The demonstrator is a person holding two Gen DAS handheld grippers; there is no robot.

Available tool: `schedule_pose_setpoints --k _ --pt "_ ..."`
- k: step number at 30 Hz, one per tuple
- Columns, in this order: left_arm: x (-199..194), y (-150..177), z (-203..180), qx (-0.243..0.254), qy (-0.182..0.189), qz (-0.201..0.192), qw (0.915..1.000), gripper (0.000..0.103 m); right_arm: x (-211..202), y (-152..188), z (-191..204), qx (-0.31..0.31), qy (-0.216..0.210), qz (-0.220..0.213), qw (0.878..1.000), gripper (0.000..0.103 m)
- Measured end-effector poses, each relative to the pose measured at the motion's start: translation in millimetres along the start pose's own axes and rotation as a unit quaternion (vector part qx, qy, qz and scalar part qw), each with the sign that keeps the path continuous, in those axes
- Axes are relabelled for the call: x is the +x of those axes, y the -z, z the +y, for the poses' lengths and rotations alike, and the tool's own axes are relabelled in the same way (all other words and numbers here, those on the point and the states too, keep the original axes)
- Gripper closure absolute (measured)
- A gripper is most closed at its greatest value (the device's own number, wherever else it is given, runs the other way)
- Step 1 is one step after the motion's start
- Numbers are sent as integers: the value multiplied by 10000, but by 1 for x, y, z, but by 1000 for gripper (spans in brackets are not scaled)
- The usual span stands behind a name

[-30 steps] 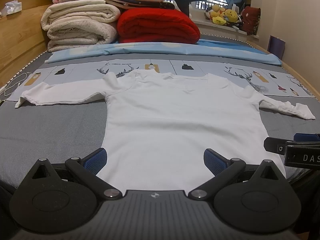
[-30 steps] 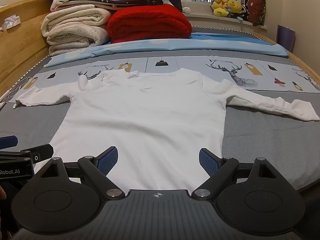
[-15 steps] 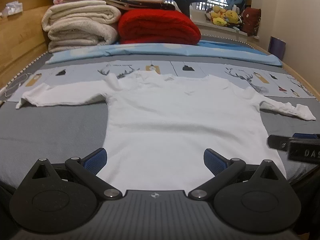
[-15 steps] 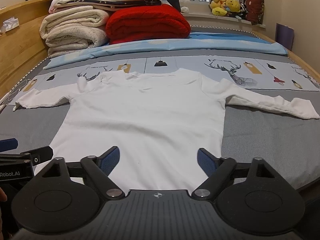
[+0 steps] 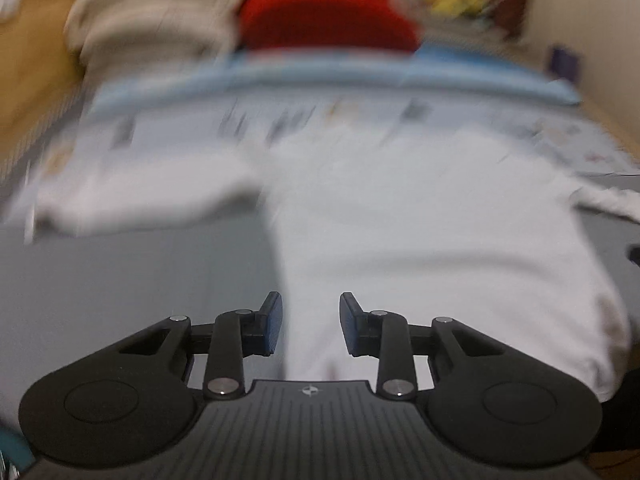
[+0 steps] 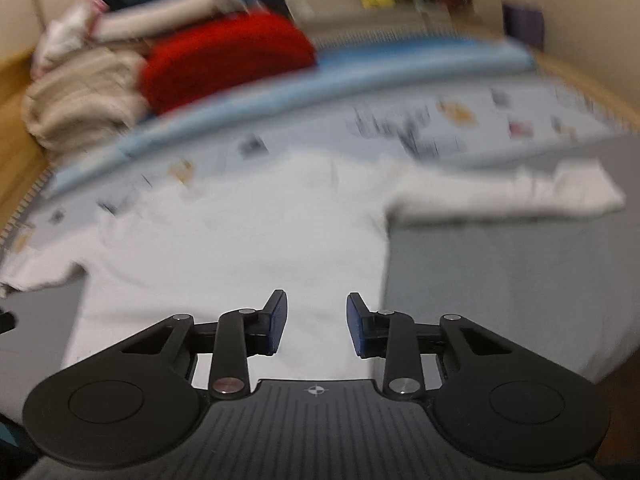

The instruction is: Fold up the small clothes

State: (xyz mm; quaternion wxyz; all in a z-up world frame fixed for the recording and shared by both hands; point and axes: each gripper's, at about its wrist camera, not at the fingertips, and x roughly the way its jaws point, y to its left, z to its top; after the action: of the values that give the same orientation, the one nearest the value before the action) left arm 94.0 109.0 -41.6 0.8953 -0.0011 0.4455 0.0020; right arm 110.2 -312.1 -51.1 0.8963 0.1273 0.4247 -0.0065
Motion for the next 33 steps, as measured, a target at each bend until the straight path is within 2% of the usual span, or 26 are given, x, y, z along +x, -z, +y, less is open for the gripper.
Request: schedule_pose_setpoints --k 3,6,7,8,9,10,13,15,17,20,22,24,27,29,31,33 --pt "33 16 19 -794 166 1057 9911 68 32 14 -17 228 133 605 9978 68" --pt "41 27 21 -889 148 1404 9860 68 51 31 -28 596 165 1087 9921 68" --pt "43 26 22 -870 163 1438 9856 74 56 35 -29 668 112 1216 9903 68" --pt "45 20 26 -816 176 1479 9855 81 58 37 -28 625 114 1264 9899 75" --pt "45 20 24 -743 178 1498 9858 92 59 39 -26 515 136 1259 9906 83" --pt "45 20 22 -693 188 1490 9862 97 58 39 -22 398 94 1241 9914 95" --pt "41 27 11 -643 384 1411 9872 98 53 37 -19 282 107 1051 9940 100" --pt "39 27 -1 -608 528 1416 9866 98 49 31 -29 443 300 810 9953 100" --pt "40 31 -4 -427 390 1490 9871 98 47 26 -40 764 432 644 9941 100" --pt "40 32 0 -415 276 1529 9870 97 52 24 -39 664 489 676 9943 100" --pt "33 32 1 -266 122 1397 9898 96 58 29 -31 482 511 867 9938 98" --pt "21 33 -1 -248 163 1152 9929 96 56 33 -30 426 521 951 9932 96" --pt "12 30 -11 28 290 843 9960 92 47 34 -27 369 451 774 9953 83" --pt "17 24 -17 152 400 930 9947 86 53 35 -26 270 489 905 9943 78" --pt "27 29 -19 135 534 1287 9901 81 63 39 -24 130 607 1240 9903 77" --pt "36 29 -20 120 508 1501 9873 81 61 39 -20 19 709 1165 9907 77"
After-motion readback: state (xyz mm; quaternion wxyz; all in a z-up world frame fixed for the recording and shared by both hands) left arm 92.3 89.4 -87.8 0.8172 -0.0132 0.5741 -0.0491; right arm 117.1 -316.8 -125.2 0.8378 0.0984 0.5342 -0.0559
